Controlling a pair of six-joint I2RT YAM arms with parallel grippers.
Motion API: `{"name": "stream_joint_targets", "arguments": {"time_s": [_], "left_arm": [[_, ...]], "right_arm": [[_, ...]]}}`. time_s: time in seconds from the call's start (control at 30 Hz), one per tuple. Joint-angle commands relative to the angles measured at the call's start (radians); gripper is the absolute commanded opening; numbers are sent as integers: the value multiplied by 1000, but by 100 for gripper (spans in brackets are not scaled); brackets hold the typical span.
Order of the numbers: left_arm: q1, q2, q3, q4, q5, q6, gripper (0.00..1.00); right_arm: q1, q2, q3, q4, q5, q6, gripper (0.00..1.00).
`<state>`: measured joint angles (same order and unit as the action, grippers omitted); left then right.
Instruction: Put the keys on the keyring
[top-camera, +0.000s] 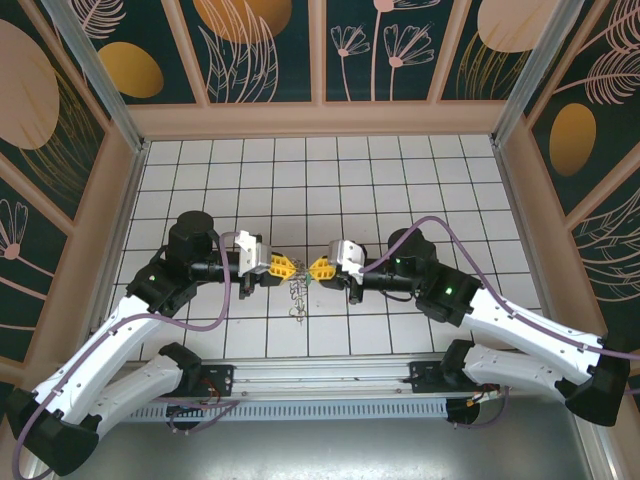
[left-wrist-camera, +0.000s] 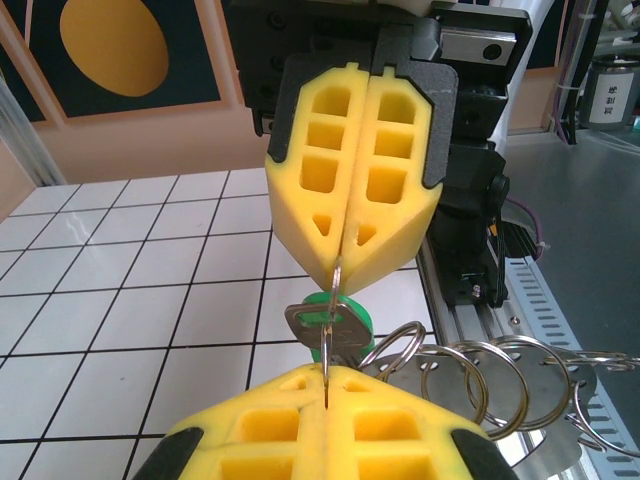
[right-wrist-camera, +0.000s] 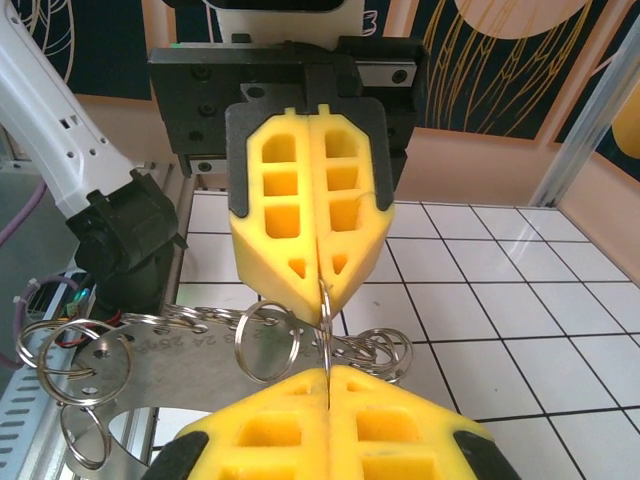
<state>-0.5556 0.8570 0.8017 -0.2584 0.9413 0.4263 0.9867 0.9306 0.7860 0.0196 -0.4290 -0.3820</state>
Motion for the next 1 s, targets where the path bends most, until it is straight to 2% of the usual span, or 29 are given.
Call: {"name": "stream_joint_targets", "arguments": {"time_s": [0.0, 0.27, 0.57, 0.7, 0.97], "left_arm": [[-1, -15, 11, 9, 11, 21, 0], [-1, -15, 10, 8, 3, 25, 0], [-1, -60, -1, -1, -118, 135, 0], [-1, -76, -14, -1, -146, 160, 0], [-16, -59, -22, 1, -111, 152, 0]], "right_arm": [[-11, 3, 13, 35, -23, 20, 0], [-10, 15, 16, 41, -48, 20, 0], [-9, -15, -2, 34, -50, 26, 0], [10, -29, -6, 21, -12, 25, 0], [33, -31, -1, 40, 35, 18, 0]]}}
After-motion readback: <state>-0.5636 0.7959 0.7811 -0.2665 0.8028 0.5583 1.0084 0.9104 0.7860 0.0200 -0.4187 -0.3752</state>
